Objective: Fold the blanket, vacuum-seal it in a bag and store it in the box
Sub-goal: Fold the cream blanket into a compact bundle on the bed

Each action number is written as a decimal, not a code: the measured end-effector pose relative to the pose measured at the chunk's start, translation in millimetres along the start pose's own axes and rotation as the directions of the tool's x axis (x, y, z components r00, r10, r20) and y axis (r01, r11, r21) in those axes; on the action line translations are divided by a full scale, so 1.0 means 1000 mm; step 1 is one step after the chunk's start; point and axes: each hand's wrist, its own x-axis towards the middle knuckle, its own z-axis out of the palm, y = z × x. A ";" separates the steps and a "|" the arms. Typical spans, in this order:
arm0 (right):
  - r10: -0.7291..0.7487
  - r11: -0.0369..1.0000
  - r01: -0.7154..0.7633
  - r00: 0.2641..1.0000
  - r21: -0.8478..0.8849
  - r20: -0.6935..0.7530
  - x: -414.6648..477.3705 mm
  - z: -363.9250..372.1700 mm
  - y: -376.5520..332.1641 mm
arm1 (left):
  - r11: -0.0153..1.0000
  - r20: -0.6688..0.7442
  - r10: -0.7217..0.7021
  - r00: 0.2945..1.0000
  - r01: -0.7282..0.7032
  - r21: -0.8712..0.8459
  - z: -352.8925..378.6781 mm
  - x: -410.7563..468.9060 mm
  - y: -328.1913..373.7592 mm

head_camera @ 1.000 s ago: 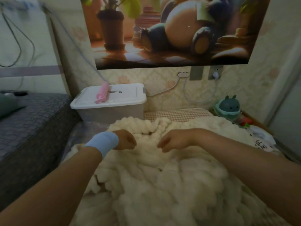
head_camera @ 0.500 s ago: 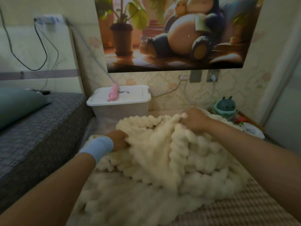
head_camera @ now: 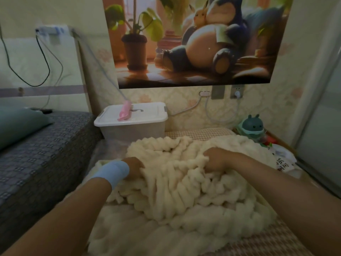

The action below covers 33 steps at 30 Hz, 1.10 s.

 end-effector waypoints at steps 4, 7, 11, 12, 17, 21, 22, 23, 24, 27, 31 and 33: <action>0.046 0.971 0.113 0.778 0.212 -0.626 0.021 -0.027 -0.016 | 0.949 0.053 -0.171 0.984 0.150 0.277 -0.031 0.009 -0.015; 0.080 0.962 0.104 0.773 0.251 -0.630 0.052 -0.041 -0.029 | 0.976 0.172 -0.158 0.972 0.128 0.174 -0.062 0.037 -0.039; 0.176 0.984 -0.174 0.981 -0.025 0.080 0.108 -0.027 -0.038 | 0.838 0.101 -0.124 0.987 0.158 -0.523 -0.077 0.078 -0.022; 0.276 0.960 -0.259 0.936 -0.102 0.220 0.119 -0.026 -0.043 | 0.803 0.086 -0.099 0.991 0.131 -0.581 -0.077 0.091 -0.012; 0.082 0.996 -0.083 0.996 -0.039 -0.034 0.173 -0.028 -0.073 | 0.954 0.226 -0.013 0.974 0.079 -0.288 -0.051 0.125 0.036; 0.085 0.981 -0.066 0.991 0.182 -0.099 0.216 -0.007 -0.086 | 0.941 0.201 -0.084 0.976 0.144 -0.307 -0.028 0.160 0.036; 0.099 0.967 -0.078 0.992 0.244 -0.075 0.219 0.000 -0.088 | 0.941 0.204 -0.088 0.975 0.148 -0.304 -0.024 0.165 0.032; 0.102 0.952 -0.078 0.993 0.294 -0.066 0.223 0.006 -0.089 | 0.957 0.175 -0.079 0.981 0.124 -0.264 -0.020 0.171 0.028; 0.106 0.947 -0.083 0.993 0.311 -0.059 0.227 0.012 -0.089 | 0.974 0.116 -0.056 0.992 0.079 -0.211 -0.016 0.178 0.024; 0.119 0.924 -0.125 0.992 0.362 0.041 0.228 0.015 -0.086 | 0.990 -0.075 -0.047 0.996 0.036 -0.140 -0.012 0.189 0.017; 0.018 0.884 0.043 0.992 0.466 -0.126 0.212 0.001 -0.073 | 0.987 -0.071 -0.013 0.997 0.002 -0.164 -0.007 0.178 0.020; -0.028 0.857 0.150 0.969 0.494 -0.245 0.195 -0.008 -0.066 | 0.933 -0.233 0.009 0.972 -0.092 -0.348 -0.009 0.165 0.019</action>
